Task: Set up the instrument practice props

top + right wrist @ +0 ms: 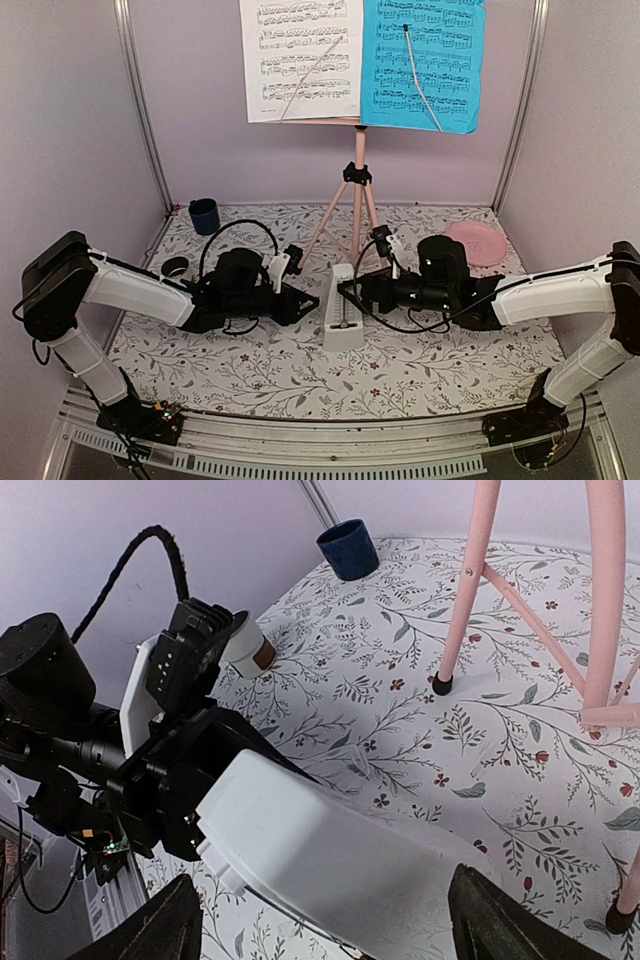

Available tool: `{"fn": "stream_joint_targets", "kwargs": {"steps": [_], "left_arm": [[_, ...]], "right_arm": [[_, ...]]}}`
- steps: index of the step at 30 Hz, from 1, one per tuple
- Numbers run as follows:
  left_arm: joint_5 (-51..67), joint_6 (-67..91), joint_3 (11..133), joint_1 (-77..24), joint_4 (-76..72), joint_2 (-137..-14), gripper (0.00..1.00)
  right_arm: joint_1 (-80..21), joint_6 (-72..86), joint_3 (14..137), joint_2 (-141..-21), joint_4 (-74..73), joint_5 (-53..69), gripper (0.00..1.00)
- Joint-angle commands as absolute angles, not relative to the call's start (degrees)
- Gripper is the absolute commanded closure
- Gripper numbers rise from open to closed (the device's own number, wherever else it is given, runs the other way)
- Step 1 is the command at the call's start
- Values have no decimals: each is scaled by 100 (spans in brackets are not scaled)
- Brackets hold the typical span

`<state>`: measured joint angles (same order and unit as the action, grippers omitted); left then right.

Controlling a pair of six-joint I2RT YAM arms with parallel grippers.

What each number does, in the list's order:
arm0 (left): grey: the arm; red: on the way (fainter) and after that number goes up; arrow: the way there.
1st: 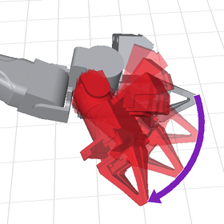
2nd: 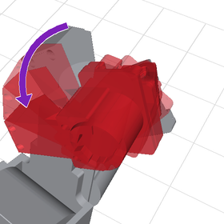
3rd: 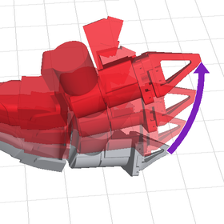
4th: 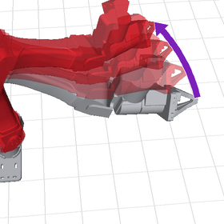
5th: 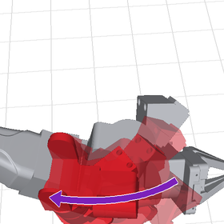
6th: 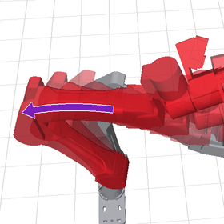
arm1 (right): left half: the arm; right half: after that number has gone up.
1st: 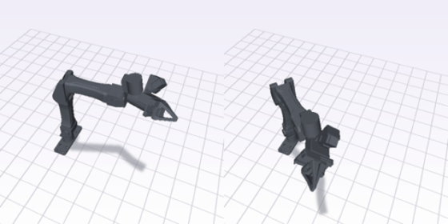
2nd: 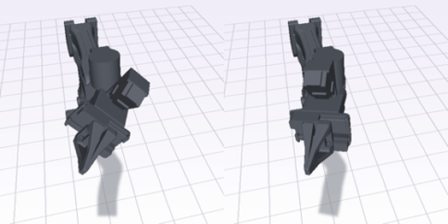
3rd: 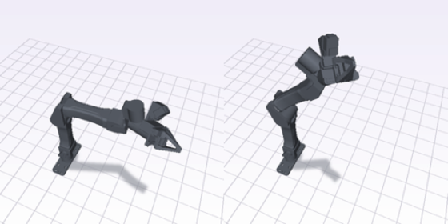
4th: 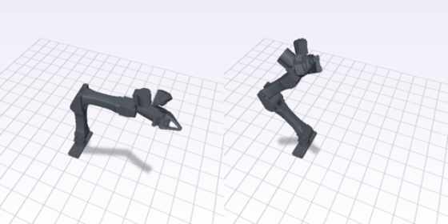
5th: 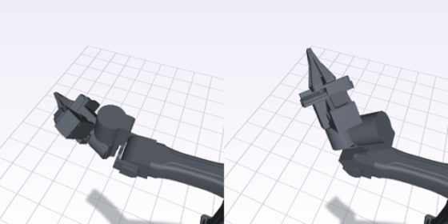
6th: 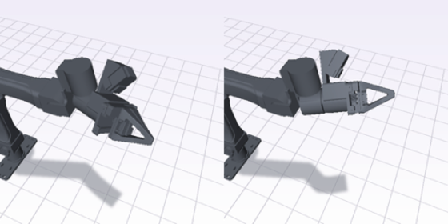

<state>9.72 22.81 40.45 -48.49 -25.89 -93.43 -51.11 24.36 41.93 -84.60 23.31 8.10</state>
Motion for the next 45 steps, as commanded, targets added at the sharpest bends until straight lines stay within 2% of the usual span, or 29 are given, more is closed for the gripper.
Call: {"fn": "stream_joint_targets", "kwargs": {"steps": [1,8,24,40,45], "left_arm": [[1006,2309,4069,-4808,-2751,-9289,64],[999,2320,4061,-4813,-2743,-9263,64],[1005,2325,4045,-4814,-2764,-9259,64],[1019,2279,4034,-4815,-2747,-9264,64],[1006,2251,4051,-4811,-2742,-9264,64]], "right_arm": [[-5199,2389,4347,-8543,2135,480,16],[-5198,2338,4286,-8461,1936,139,27],[-5201,2301,4395,-8584,2060,303,24],[-5197,2387,4091,-8291,1953,20,48],[-5193,2375,3945,-8174,1916,45,51]]}}
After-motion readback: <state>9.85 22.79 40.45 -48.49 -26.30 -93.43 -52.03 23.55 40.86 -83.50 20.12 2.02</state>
